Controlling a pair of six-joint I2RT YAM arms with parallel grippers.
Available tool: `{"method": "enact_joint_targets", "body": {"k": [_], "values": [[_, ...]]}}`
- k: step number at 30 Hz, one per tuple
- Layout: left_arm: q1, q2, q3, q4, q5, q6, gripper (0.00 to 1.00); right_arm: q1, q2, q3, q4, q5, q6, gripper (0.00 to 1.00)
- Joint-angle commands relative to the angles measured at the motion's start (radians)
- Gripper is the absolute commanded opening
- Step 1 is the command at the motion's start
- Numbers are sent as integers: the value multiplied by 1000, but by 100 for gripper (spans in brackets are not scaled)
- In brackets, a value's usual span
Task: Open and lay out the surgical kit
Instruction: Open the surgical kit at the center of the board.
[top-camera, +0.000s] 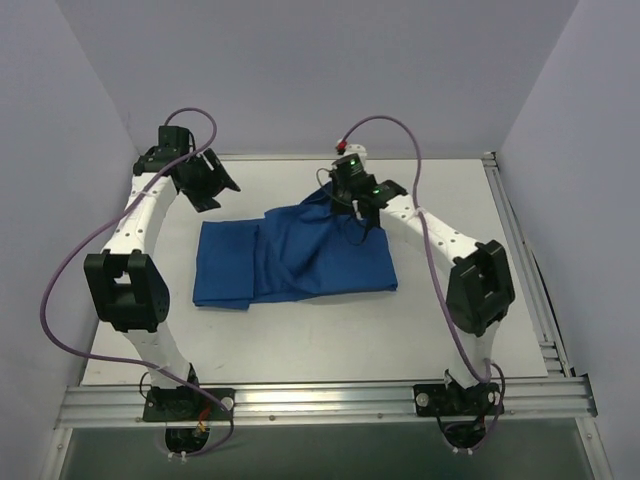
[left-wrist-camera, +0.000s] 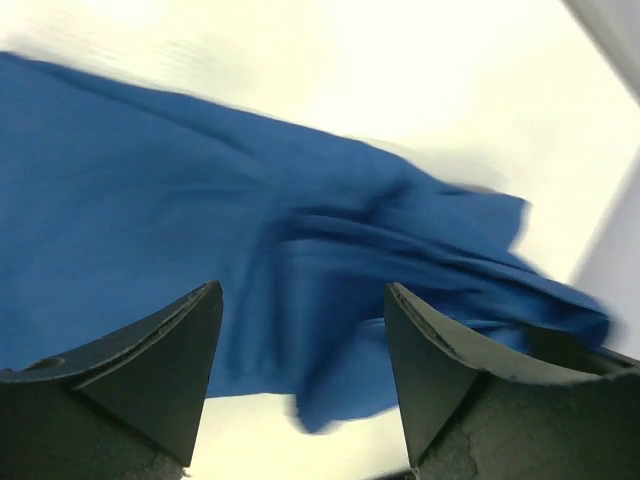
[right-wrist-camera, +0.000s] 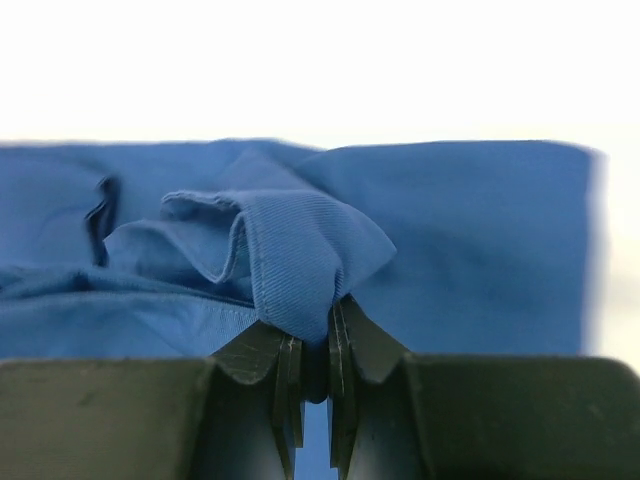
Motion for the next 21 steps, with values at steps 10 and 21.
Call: {"method": "enact_joint_targets", "body": {"k": [10,21], "values": [[23,-35,-202,-173,-344,119,69,-619,-374,-227,-95,57,-239,0],[49,27,-273,-219,-493,119,71,-779,-179,47,-225,284,-297,99]]}}
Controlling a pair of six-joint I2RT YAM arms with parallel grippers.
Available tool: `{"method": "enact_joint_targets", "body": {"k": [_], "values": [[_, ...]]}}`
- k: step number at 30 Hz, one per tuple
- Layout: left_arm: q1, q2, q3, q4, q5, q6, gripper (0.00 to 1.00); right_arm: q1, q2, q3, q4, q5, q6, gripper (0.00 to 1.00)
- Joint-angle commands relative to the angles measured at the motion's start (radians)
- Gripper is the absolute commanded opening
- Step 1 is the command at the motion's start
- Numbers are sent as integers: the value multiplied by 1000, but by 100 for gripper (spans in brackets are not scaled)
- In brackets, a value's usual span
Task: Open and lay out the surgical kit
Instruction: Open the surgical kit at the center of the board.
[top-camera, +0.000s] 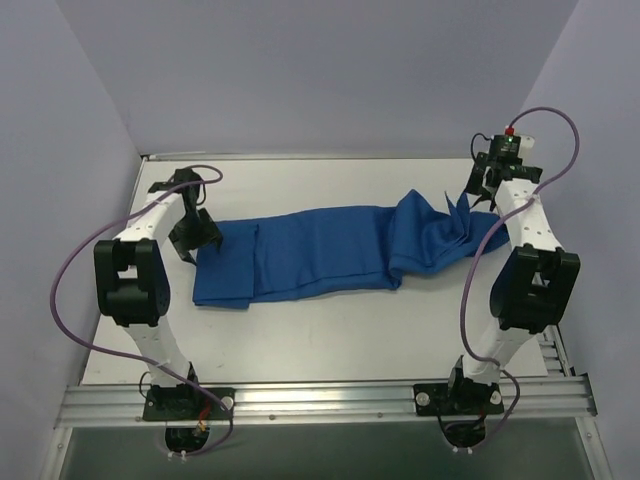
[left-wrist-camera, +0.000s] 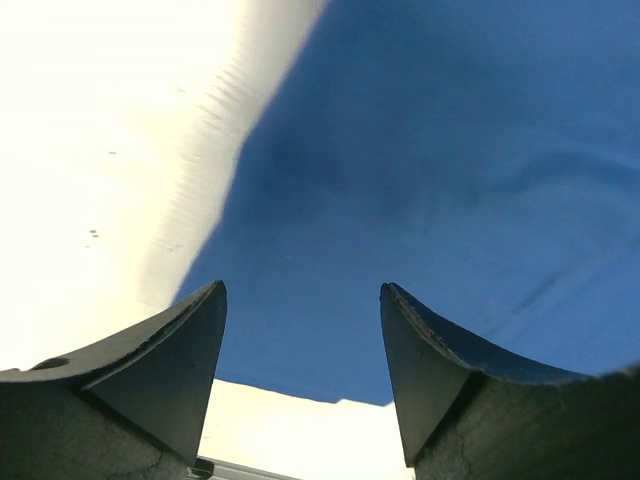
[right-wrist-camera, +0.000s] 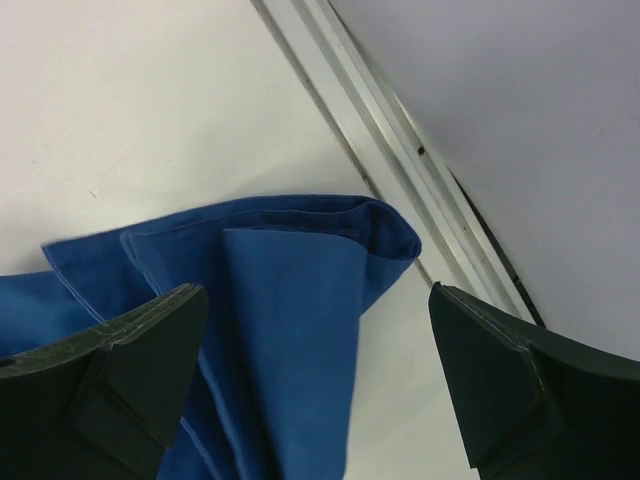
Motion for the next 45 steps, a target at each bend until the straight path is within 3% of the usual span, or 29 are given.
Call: {"method": "enact_joint_targets", "body": {"k": [1,4,5,7,10,13,16,18,19,20,21,22,26,28,30,32,34,36,40,45], "values": [[25,4,9,-36,-98,19,72,26,-50,153,-64,91,-26,100],[69,2,-3,-27,-87,37,76,66,-51,210,-66,-62,40,100],[86,10,-4,-23,-76,43,77,81,-45,202,-40,-237,57,100],[105,19,-12,6,-21,74,77,143,-22,159,-29,-380,109,99],[122,53,-6,25,32,100,78,233,-39,59,9,-374,154,99],[123,84,-3,43,66,102,78,222,-44,-18,82,-480,183,99],[123,137,8,42,94,91,76,175,16,-17,51,-517,206,91],[123,191,8,55,140,80,69,129,35,-37,54,-499,218,77],[123,191,6,65,163,77,65,118,36,-46,51,-477,227,77],[123,215,5,69,196,70,61,106,35,-75,45,-459,235,65],[123,225,2,77,207,63,54,74,35,-88,39,-445,244,60],[122,235,-1,80,215,53,50,57,39,-100,25,-402,243,57],[123,272,-15,89,241,46,23,-23,33,-118,-134,-97,252,16],[126,282,-15,85,231,50,11,-69,4,-115,-161,-19,237,7],[131,289,-10,79,229,53,2,-72,-13,-108,-150,61,194,8],[135,295,-4,73,229,59,2,-80,19,-76,-183,80,161,8],[135,291,17,51,186,54,2,-68,94,-7,-274,91,180,0],[140,285,40,31,146,60,2,-16,47,-25,-248,103,154,0],[174,291,83,-45,-31,47,2,69,-42,-54,-123,-70,132,16],[241,315,86,-46,-15,48,2,49,51,-62,-66,-167,175,20]]}}
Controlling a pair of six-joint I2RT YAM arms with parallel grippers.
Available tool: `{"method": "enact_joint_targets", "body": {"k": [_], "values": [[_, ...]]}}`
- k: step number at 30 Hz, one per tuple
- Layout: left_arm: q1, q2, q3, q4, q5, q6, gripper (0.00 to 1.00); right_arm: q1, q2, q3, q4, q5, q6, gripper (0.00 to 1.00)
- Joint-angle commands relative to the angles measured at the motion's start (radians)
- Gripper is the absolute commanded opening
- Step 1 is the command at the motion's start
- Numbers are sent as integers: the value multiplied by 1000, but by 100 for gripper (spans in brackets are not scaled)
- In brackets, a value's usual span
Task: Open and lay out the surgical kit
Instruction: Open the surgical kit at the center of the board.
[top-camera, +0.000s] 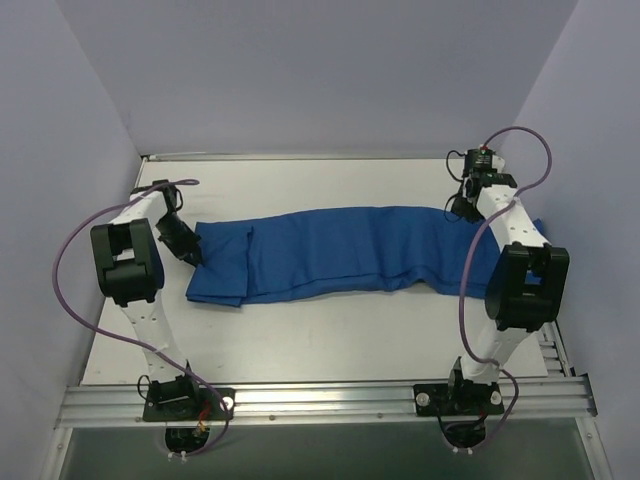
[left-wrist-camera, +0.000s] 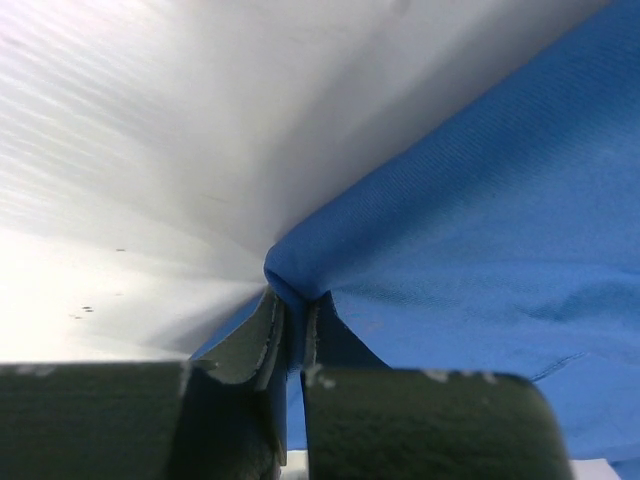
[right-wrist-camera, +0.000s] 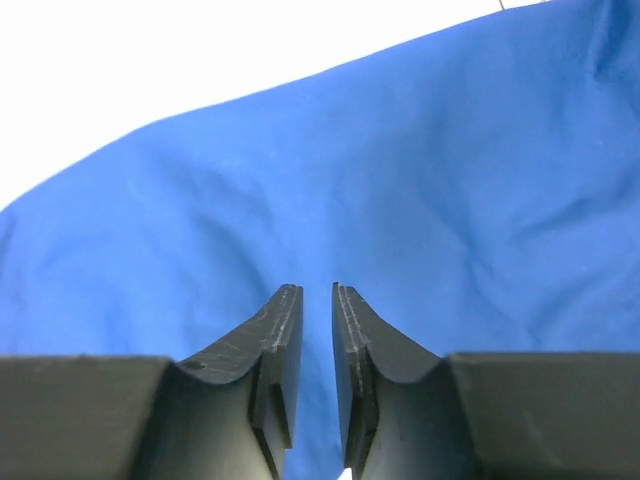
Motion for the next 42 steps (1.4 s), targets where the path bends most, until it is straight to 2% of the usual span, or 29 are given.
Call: {"method": "enact_joint_targets", "body": {"k": [1,6,9,11,14,21,22,24,26,27,29,31,33,36,39,42], "values": [[77,81,-7,4,-192,10,2,-50,47,-16,25,-32,24,19],[96,93,52,-47,-248,-1,2,-156,110,-146,46,-41,35,14],[140,92,66,-50,-272,5,2,-116,122,-139,55,-141,-28,19],[175,112,79,-47,-250,8,2,-63,143,-108,39,-211,-21,20],[186,156,147,-73,-261,24,2,2,180,-90,28,-235,19,21],[182,189,207,-76,-197,67,2,-16,241,-99,52,-252,34,21],[182,176,205,-73,-195,68,5,-22,245,-100,49,-247,33,21],[178,152,205,-74,-198,68,24,-45,248,-117,52,-238,30,21],[156,101,210,-82,-224,71,36,-58,245,-129,59,-232,25,20],[140,84,216,-96,-297,64,44,-64,237,-143,63,-235,25,20],[76,17,225,-122,-377,59,49,-64,225,-154,77,-256,24,20],[22,-47,227,-136,-478,47,58,-58,216,-165,85,-268,31,21],[-68,-93,233,-143,-544,27,61,-52,212,-169,86,-279,39,21],[-186,-117,225,-75,-534,56,61,-52,205,-176,97,-291,42,23],[-257,-62,285,-53,-505,80,61,-53,205,-169,89,-304,25,25],[-285,24,369,-111,-517,65,66,-53,189,-182,111,-336,19,28]]}}
